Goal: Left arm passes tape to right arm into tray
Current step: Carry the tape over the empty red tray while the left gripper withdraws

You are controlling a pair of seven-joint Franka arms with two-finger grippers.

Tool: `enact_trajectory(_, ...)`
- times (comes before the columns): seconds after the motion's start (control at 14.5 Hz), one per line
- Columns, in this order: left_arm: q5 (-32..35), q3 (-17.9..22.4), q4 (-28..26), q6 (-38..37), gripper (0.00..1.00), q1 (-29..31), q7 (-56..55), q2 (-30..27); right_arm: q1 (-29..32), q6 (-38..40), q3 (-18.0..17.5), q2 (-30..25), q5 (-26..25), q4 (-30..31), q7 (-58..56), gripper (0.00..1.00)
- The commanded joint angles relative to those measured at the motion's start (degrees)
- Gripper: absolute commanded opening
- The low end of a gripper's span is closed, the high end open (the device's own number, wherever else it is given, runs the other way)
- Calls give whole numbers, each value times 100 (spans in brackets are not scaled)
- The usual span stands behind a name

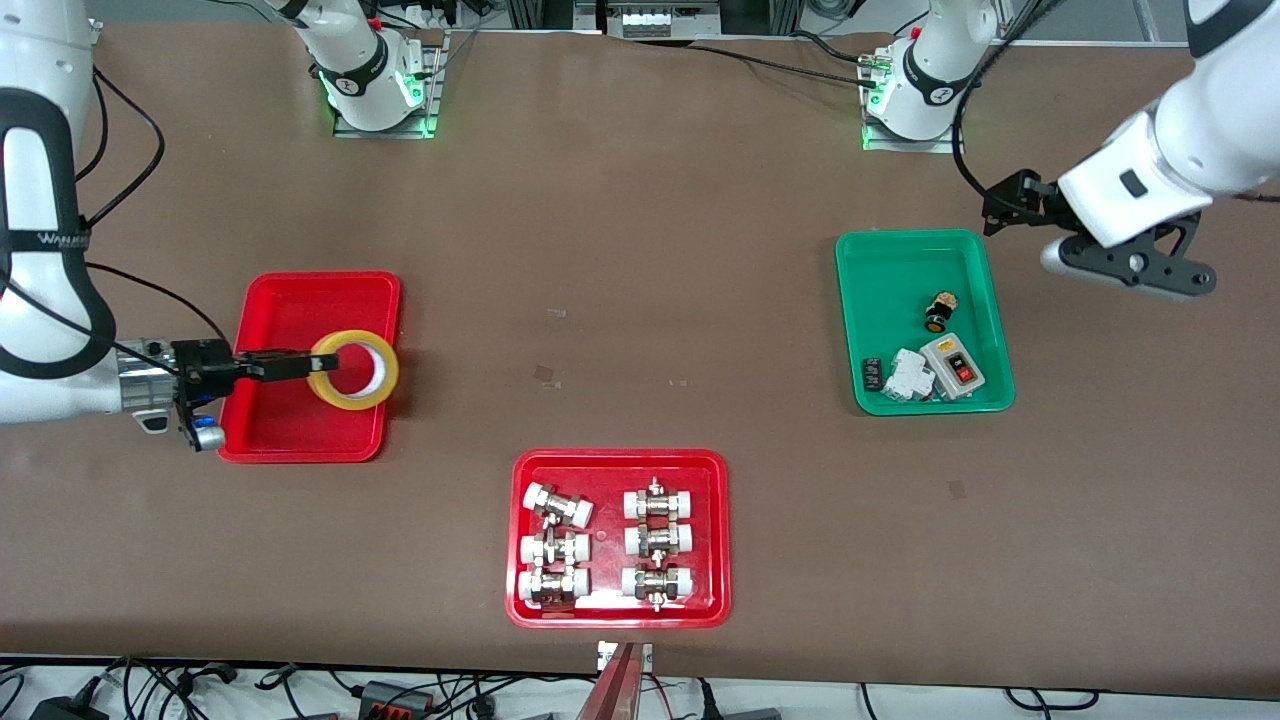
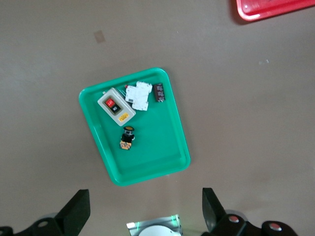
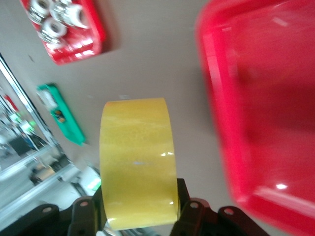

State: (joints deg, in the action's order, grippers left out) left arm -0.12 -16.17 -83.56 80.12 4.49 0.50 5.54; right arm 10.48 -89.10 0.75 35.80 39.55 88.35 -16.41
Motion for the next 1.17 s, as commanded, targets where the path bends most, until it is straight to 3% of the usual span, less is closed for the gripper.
enact_trajectory(0.0,56,973,-1274,670,100,-745,144,-930,313,86,-146,216,-255,-90,-870,33)
enact_trajectory(0.14,-23,1308,-1636,864,100,-914,187,-1195,472,138,-146,409,-369,-73,-1293,33)
enact_trajectory(0.41,-41,1722,-1479,1232,100,-844,363,-1056,683,112,-146,471,-396,173,-1811,33)
enact_trajectory(0.76,-32,1749,-970,1278,100,-616,320,-932,876,68,-146,524,-703,191,-2190,33)
enact_trajectory(1.1,-14,1749,575,-39,100,-616,276,86,868,-151,-146,612,-712,156,-2358,33)
